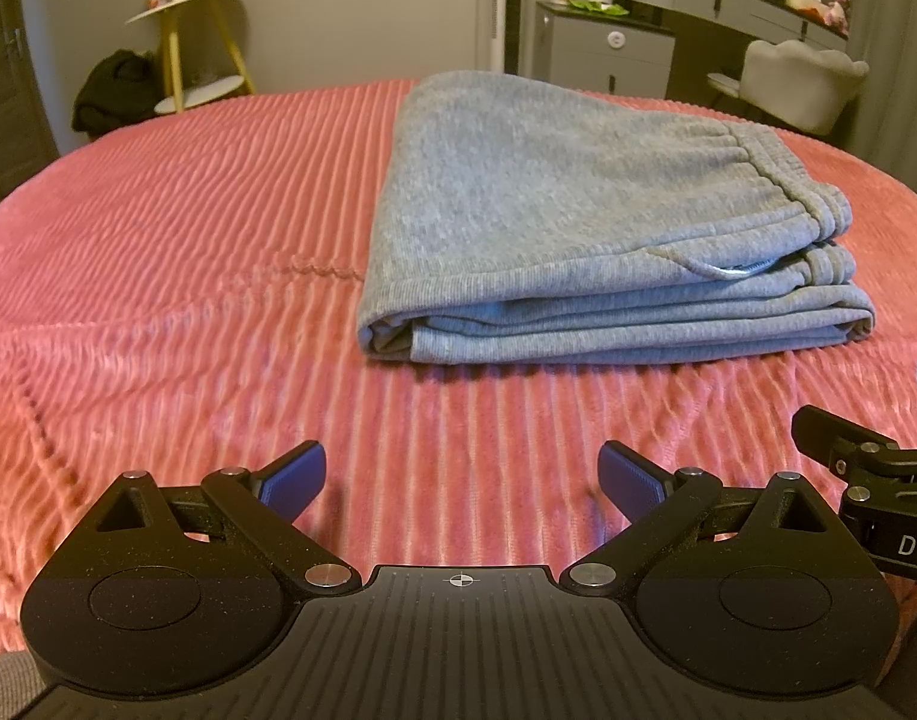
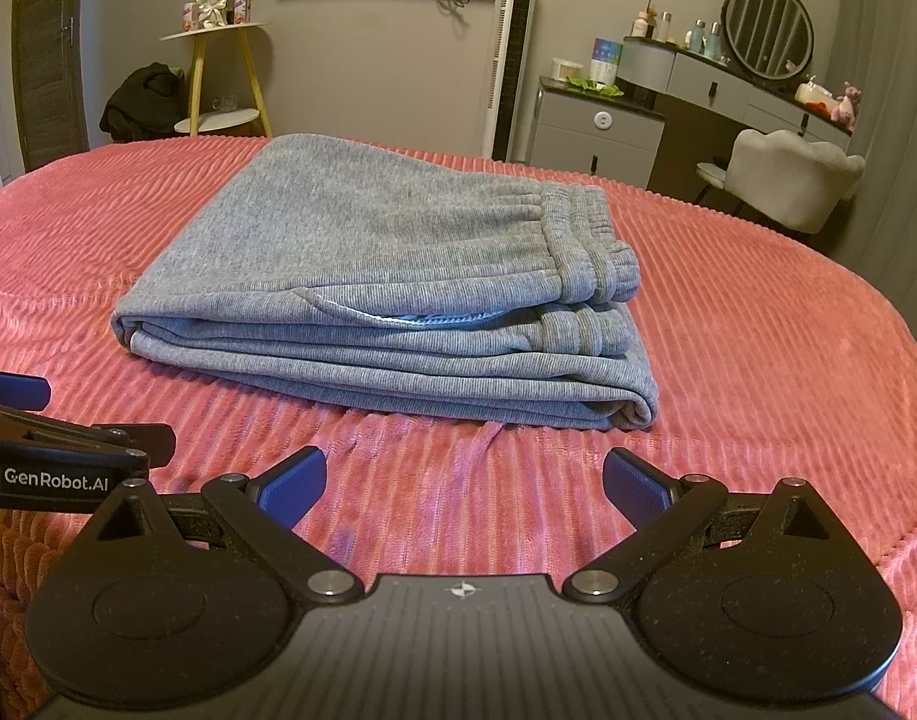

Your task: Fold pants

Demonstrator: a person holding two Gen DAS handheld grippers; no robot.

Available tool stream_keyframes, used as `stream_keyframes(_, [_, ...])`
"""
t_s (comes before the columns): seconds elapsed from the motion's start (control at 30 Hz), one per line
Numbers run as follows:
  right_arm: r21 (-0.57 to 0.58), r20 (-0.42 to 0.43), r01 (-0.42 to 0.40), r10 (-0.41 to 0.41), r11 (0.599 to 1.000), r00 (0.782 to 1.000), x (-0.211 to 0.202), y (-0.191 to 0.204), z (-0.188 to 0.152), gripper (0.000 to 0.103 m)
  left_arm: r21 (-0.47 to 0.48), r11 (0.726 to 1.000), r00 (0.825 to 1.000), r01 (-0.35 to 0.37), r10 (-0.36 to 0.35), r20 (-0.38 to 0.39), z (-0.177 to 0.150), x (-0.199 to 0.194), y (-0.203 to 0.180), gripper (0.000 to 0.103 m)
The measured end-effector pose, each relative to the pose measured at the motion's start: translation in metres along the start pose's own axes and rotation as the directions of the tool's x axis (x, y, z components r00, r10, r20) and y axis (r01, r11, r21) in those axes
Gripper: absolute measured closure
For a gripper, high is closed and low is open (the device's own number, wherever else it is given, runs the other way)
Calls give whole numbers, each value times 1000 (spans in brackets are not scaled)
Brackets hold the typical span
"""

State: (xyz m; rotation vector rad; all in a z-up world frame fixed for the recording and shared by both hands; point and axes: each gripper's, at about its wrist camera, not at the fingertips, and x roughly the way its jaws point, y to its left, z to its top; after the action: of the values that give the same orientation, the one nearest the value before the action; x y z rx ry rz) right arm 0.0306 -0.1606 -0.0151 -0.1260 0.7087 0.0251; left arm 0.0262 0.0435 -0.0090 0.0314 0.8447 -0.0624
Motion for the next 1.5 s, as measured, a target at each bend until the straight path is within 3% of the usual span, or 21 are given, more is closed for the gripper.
stream_keyframes(1.5, [2, 5, -7, 7, 1000, 1000, -1, -1, 1, 4, -3, 1000, 1000, 4, -4, 6, -1, -1, 2, 3])
